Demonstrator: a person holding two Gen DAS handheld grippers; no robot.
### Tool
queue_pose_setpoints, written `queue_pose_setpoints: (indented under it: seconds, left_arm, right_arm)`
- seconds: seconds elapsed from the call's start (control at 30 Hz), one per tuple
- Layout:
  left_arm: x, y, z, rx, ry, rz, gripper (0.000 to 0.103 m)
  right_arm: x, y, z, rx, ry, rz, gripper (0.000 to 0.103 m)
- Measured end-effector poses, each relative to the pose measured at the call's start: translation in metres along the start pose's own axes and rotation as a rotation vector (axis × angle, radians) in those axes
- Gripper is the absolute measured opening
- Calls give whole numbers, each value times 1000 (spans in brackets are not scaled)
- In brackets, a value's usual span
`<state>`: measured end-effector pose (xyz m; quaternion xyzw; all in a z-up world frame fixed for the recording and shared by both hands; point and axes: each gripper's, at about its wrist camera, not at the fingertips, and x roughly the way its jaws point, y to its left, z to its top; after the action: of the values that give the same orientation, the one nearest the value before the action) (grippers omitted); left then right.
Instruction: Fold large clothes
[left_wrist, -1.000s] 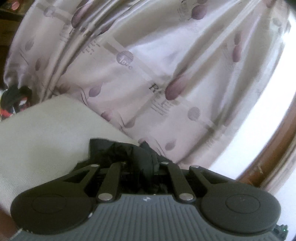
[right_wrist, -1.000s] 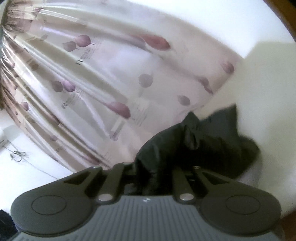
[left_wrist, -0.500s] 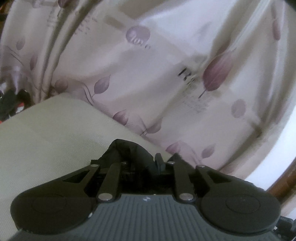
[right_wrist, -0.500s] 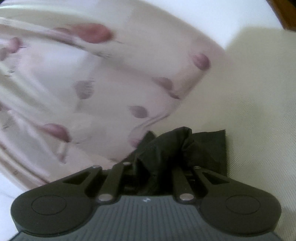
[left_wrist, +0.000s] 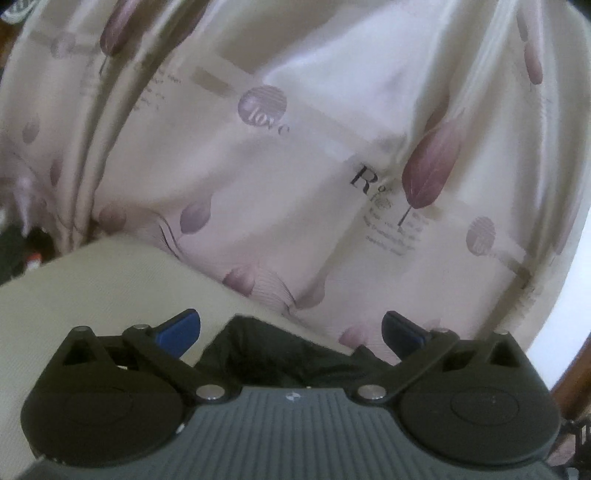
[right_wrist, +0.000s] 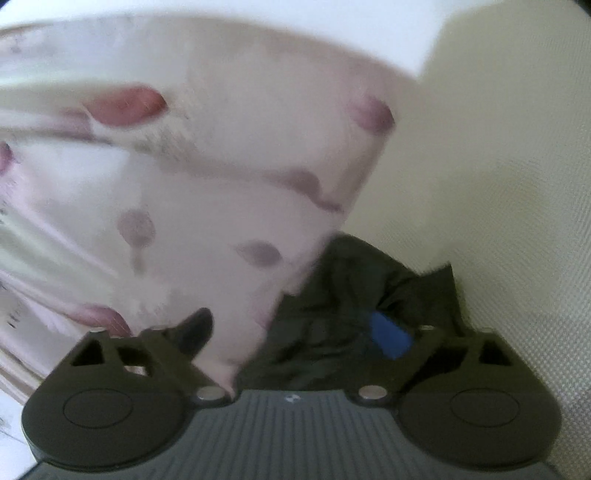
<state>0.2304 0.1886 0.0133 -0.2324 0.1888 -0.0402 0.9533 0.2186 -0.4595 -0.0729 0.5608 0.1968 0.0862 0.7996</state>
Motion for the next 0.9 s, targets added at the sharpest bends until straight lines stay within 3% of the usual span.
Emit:
queue_pose_setpoints:
  seconds: [0.1, 0.13, 0.17, 0.27, 0.43, 0.53, 0.67, 0.77, 0.9]
  left_arm:
    - [1, -7, -5, 17, 44, -26, 101]
    - [2, -14, -9, 44, 66, -32, 94]
    - [5, -21, -14, 79, 92, -39, 80]
    - [13, -51, -38, 208, 186, -93, 50]
    - [34, -85, -67, 357, 234, -122, 46]
    - [63, -86, -80, 406, 302, -63, 46]
    - [99, -54, -89, 313, 363, 24, 44]
    - [114, -32, -93, 230, 372, 29, 38]
    - [116, -27, -108, 280, 341, 24, 37]
  right_arm:
    - [-8, 23, -6, -167, 10, -16, 95]
    - [-5, 37, -12, -289, 32, -54, 95]
    - [1, 53, -20, -412, 56, -103, 93]
    - [27, 81, -48, -661, 150, -217, 55]
    - [67, 93, -70, -892, 154, -375, 48]
    - [88, 81, -67, -938, 170, -452, 48]
    - [105, 57, -58, -927, 193, -529, 48]
    - [110, 40, -54, -878, 199, -544, 46]
    - [116, 28, -62, -906, 197, -552, 46]
